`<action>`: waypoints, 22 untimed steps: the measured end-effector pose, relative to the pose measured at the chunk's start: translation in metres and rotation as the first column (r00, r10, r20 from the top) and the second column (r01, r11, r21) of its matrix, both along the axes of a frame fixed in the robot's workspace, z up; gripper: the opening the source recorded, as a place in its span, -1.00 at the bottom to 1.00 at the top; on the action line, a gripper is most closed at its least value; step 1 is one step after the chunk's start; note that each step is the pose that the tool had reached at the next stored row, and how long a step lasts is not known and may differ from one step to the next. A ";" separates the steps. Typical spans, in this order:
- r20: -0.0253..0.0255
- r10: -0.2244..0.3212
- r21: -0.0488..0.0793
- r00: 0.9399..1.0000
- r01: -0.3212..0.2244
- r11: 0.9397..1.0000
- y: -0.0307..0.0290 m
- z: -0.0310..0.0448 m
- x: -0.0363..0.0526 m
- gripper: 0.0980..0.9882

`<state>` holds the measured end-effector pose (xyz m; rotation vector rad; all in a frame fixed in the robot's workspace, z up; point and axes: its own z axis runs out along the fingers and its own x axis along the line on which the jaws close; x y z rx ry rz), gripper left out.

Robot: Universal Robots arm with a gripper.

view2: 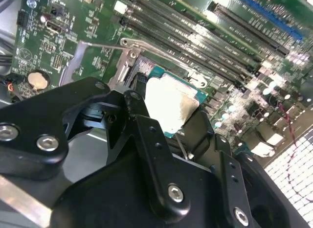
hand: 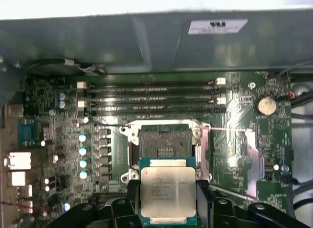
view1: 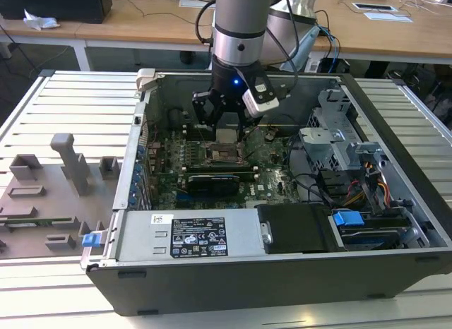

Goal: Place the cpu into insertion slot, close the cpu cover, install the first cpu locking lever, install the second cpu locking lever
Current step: 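Place the cpu into insertion slot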

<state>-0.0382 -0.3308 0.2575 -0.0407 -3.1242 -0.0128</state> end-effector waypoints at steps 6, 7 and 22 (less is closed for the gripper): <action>0.000 -0.019 -0.002 1.000 0.019 1.000 0.0001 -0.0003 0.0000 0.00; 0.000 -0.035 -0.002 0.999 0.035 0.999 0.0001 -0.0004 0.0000 0.00; 0.000 -0.384 -0.002 0.923 0.384 0.923 0.0001 -0.0046 0.0000 0.00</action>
